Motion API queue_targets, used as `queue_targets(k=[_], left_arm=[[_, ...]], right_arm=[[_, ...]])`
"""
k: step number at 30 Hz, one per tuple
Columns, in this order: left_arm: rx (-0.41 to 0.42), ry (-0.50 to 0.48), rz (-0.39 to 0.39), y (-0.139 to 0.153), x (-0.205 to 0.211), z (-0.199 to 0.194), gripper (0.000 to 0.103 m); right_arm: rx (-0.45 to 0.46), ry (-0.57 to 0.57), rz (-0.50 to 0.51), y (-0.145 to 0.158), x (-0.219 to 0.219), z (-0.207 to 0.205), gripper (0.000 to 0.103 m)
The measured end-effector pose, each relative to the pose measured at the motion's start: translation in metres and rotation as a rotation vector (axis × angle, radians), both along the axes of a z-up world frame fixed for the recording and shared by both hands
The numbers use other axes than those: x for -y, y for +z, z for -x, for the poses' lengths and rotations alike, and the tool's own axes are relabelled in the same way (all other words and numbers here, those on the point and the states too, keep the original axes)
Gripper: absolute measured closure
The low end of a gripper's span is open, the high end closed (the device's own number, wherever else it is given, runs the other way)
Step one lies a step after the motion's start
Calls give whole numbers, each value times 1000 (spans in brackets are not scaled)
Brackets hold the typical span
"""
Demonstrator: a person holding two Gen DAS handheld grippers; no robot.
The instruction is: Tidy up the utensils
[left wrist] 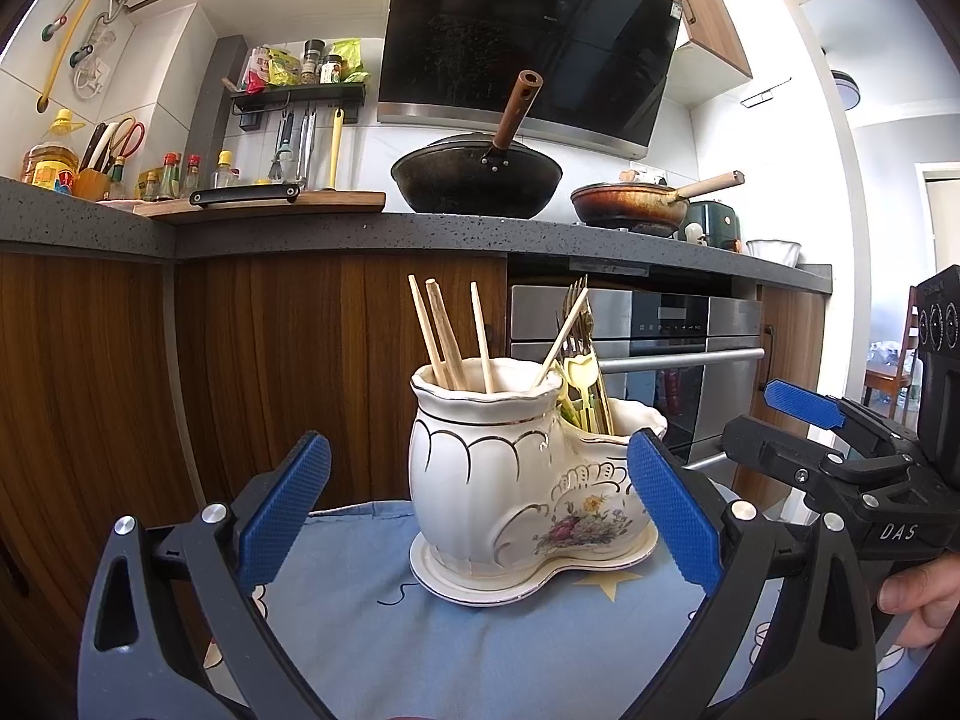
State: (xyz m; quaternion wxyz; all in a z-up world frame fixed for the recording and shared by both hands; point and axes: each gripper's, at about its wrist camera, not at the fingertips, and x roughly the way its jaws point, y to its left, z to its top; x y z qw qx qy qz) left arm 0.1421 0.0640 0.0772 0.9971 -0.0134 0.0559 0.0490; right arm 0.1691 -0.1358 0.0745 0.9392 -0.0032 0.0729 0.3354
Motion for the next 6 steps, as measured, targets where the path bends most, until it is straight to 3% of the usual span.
queue_targets(k=[6], left_arm=[[-4, -6, 2, 0, 0, -1, 5]], right_arm=[[0, -1, 0, 0, 0, 0, 6]])
